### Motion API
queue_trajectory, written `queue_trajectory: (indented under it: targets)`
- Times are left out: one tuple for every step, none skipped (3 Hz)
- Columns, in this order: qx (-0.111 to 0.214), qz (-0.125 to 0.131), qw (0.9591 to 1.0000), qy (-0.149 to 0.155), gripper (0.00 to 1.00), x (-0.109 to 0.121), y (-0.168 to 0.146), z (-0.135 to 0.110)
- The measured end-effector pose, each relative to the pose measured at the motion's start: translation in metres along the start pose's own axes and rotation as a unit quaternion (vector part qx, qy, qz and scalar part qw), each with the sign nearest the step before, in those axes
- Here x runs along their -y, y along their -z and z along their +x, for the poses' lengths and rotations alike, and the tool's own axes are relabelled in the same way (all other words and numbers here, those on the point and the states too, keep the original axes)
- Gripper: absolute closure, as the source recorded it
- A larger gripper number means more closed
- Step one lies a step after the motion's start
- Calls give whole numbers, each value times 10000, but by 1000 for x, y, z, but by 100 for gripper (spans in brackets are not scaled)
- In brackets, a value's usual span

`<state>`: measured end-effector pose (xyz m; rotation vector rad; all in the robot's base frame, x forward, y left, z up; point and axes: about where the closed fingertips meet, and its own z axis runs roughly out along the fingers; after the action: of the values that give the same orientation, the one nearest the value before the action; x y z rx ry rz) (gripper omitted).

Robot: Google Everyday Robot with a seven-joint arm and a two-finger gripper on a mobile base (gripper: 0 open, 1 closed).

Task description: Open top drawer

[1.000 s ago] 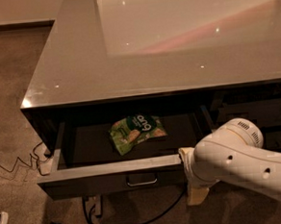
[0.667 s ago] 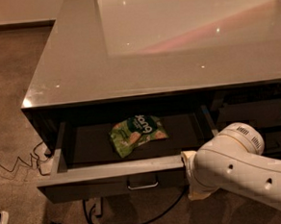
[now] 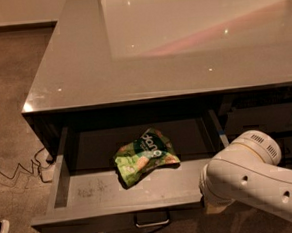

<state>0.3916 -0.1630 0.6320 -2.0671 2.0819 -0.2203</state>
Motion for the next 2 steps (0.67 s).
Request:
queue_trajectory:
  targets:
    - [0,0,10000,0,86,0,0,0]
    - [0,0,10000,0,62,0,0,0]
